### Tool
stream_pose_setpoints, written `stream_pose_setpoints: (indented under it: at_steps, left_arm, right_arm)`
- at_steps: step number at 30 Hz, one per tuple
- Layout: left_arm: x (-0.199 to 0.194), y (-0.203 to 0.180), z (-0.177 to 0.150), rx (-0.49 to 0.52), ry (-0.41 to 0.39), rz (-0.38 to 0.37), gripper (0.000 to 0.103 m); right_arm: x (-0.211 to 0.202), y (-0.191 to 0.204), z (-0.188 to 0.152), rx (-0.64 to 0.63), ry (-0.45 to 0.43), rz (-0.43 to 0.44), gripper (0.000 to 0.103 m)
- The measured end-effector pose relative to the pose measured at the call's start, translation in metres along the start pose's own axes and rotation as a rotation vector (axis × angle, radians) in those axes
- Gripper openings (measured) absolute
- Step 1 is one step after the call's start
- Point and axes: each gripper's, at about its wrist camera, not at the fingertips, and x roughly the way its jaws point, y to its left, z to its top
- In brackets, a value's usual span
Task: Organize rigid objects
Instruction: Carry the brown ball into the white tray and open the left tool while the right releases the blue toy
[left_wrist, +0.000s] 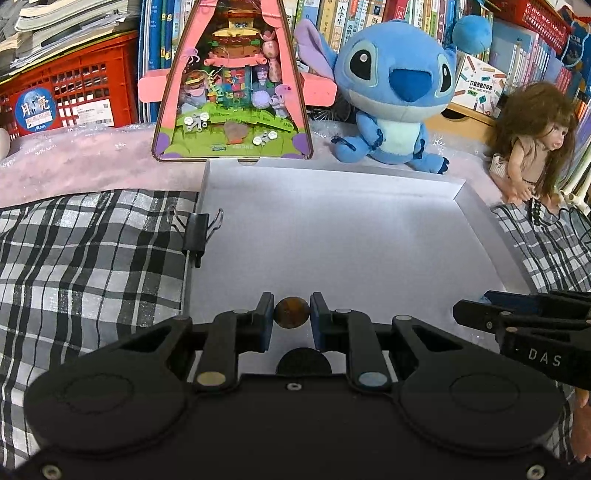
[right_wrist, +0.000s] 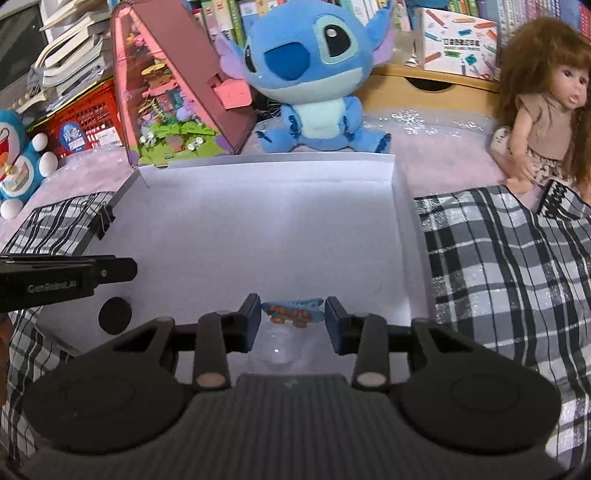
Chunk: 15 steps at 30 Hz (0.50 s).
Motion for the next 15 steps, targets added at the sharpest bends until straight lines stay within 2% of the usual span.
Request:
stream_pose_setpoints:
  at_steps: [15]
  left_arm:
    - [0.0022, -0.0002, -0.0041, 0.032, -0.012, 0.033, 0.020]
  right_arm:
    - [0.0075, 0.0070, -0.0032, -0.037, 0.006, -0.001, 0.045]
